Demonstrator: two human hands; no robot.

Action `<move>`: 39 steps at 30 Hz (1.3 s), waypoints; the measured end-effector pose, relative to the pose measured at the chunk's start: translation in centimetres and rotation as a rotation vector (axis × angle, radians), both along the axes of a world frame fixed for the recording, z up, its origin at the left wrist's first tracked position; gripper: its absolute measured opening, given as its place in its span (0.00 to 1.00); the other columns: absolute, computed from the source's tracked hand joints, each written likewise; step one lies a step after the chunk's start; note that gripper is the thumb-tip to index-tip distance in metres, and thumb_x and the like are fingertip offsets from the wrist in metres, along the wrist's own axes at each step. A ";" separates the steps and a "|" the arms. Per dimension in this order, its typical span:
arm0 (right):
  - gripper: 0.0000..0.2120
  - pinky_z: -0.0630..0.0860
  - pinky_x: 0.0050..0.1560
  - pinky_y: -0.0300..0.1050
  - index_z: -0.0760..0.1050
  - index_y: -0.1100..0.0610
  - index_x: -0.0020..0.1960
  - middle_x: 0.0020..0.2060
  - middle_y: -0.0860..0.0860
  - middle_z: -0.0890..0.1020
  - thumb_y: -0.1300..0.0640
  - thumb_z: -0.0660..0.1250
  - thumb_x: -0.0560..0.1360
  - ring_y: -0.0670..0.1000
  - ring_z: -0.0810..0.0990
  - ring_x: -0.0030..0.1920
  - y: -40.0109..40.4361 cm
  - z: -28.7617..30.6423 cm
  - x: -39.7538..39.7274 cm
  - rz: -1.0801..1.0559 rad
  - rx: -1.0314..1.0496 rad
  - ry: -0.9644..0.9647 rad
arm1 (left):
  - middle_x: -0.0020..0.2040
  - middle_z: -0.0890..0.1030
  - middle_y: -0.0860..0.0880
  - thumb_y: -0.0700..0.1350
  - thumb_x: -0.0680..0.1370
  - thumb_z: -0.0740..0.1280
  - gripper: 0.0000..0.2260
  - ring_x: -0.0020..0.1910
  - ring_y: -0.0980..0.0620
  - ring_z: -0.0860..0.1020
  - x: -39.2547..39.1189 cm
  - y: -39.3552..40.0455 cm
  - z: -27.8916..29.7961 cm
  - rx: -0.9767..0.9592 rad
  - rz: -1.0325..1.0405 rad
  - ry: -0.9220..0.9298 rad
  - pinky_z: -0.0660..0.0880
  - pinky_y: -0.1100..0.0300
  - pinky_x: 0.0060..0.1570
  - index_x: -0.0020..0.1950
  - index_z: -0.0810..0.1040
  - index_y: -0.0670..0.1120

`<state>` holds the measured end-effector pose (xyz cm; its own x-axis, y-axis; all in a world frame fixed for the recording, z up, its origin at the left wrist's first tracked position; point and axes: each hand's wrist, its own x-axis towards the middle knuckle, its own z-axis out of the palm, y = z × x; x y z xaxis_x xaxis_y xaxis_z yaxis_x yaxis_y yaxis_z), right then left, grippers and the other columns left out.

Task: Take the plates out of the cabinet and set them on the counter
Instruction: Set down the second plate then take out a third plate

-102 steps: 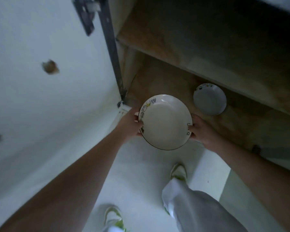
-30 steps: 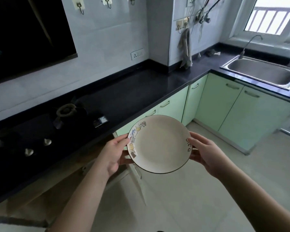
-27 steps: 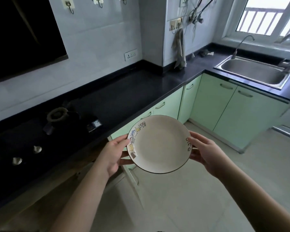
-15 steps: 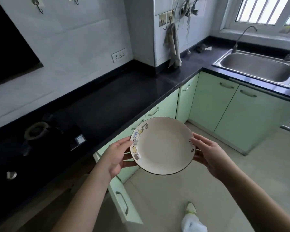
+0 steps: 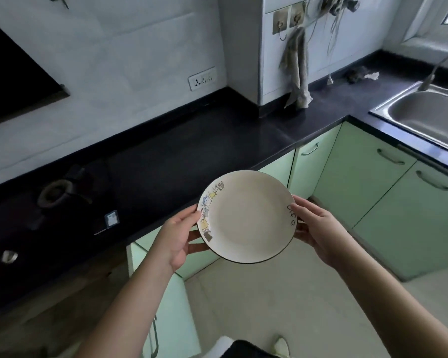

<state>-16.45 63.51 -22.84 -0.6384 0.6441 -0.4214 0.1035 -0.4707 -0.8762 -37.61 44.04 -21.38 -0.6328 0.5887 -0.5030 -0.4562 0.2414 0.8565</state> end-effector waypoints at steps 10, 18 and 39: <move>0.12 0.80 0.42 0.43 0.81 0.43 0.56 0.46 0.48 0.86 0.55 0.62 0.80 0.49 0.84 0.41 2.5 -2.1 -11.0 0.263 -0.039 -0.055 | 0.49 0.87 0.47 0.43 0.79 0.67 0.09 0.39 0.47 0.85 -6.7 -1.6 -2.2 -0.027 0.217 -0.018 0.80 0.51 0.32 0.51 0.85 0.55; 0.14 0.80 0.43 0.42 0.80 0.40 0.56 0.49 0.48 0.86 0.56 0.61 0.80 0.52 0.85 0.47 3.6 -2.9 -23.9 0.489 0.047 -0.120 | 0.48 0.87 0.47 0.44 0.80 0.66 0.09 0.41 0.48 0.85 -16.1 -3.2 -3.4 0.009 0.319 -0.001 0.80 0.52 0.34 0.52 0.85 0.56; 0.14 0.82 0.40 0.44 0.78 0.39 0.52 0.48 0.47 0.86 0.59 0.64 0.79 0.49 0.86 0.46 9.3 -9.2 -47.2 0.783 0.052 -0.293 | 0.52 0.86 0.47 0.42 0.82 0.63 0.11 0.50 0.45 0.84 -31.8 1.2 -9.8 -0.205 0.608 -0.165 0.81 0.48 0.35 0.58 0.79 0.56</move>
